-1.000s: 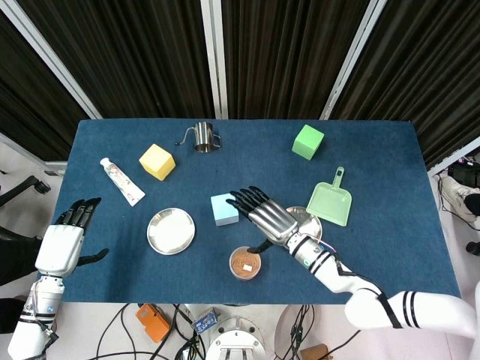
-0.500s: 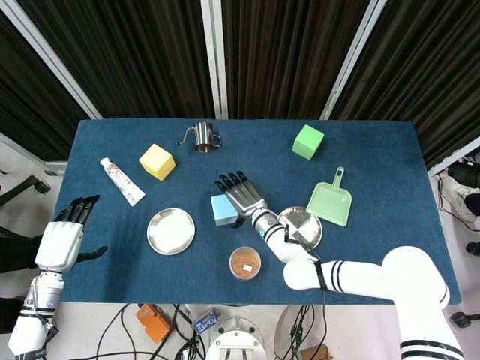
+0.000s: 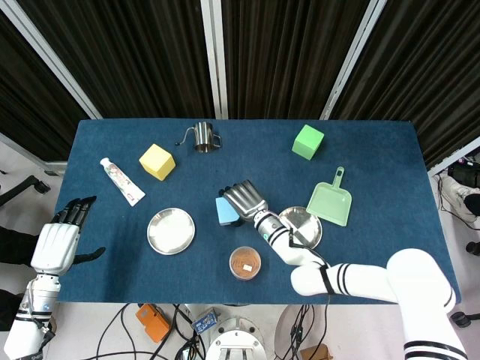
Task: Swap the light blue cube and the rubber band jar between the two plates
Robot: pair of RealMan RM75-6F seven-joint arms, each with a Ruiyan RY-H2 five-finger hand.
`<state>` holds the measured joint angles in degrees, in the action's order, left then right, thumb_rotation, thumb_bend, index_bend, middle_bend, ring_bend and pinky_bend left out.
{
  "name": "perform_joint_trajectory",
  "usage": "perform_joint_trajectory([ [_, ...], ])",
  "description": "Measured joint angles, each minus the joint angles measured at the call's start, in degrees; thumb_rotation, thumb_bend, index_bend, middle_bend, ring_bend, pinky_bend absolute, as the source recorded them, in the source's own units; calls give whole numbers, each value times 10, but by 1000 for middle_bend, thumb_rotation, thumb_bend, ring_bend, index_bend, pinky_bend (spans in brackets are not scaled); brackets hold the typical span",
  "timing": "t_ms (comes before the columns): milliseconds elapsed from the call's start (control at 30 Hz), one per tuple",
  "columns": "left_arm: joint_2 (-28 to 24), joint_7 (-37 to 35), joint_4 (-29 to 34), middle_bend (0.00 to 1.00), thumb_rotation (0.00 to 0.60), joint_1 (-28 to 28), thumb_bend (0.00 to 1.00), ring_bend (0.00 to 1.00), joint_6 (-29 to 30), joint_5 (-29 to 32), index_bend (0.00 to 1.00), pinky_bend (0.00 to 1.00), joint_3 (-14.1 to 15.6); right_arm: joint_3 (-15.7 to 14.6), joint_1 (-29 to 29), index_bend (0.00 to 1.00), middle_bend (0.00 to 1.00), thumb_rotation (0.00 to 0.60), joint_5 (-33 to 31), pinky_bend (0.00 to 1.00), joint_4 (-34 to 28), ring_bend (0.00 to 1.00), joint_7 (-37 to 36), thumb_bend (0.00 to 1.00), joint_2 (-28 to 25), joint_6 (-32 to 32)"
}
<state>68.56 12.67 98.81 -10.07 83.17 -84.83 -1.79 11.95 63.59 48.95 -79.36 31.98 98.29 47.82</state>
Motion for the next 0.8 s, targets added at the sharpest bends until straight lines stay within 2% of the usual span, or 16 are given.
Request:
perform_joint_trajectory([
  [133,1,6,1,111,600,-1,5,111,-3,-5,28,278,2,-26,-44,865,743,600,52,759,-66,736,-17,434,-71,41],
  [267,5,12,1,111,600,-2,5,111,-6,-12,28,278,5,-73,-98,831,743,600,98,744,-114,718,-35,433,-153,68],
  [367,10,21,1,111,600,-2,5,111,-8,-17,28,278,8,-107,-131,782,743,600,128,702,-121,685,-57,433,-182,74],
  [433,13,29,2,110,600,-2,6,111,-9,-18,28,278,10,-116,-142,723,723,600,140,668,-116,653,-75,433,-186,72],
  [500,15,35,4,110,600,-3,5,111,-10,-19,28,278,10,-124,-151,600,636,600,155,610,-106,585,-100,433,-186,67],
  [533,16,38,6,110,600,-3,6,111,-11,-19,28,278,9,-128,-156,491,559,600,162,562,-101,523,-112,433,-186,64],
  [567,17,41,7,110,600,-3,6,111,-11,-19,28,278,9,-133,-162,323,450,600,171,486,-92,422,-126,427,-187,58],
  [600,18,43,8,111,600,-3,6,111,-11,-19,28,278,9,-137,-166,220,383,600,177,437,-84,355,-135,412,-187,53],
  [633,18,46,10,111,600,-3,5,111,-11,-19,28,278,9,-140,-170,96,284,600,181,361,-79,254,-142,372,-187,47],
  [667,19,48,11,111,600,-3,5,111,-11,-20,28,278,9,-142,-173,15,173,589,183,276,-75,146,-151,311,-189,38],
  [733,19,50,14,111,600,-4,5,111,-12,-22,28,278,9,-143,-175,0,54,526,184,171,-76,41,-165,231,-194,24],
  [800,19,50,16,111,600,-4,5,111,-13,-24,28,278,10,-143,-179,0,2,445,187,67,-85,0,-182,162,-205,14],
])
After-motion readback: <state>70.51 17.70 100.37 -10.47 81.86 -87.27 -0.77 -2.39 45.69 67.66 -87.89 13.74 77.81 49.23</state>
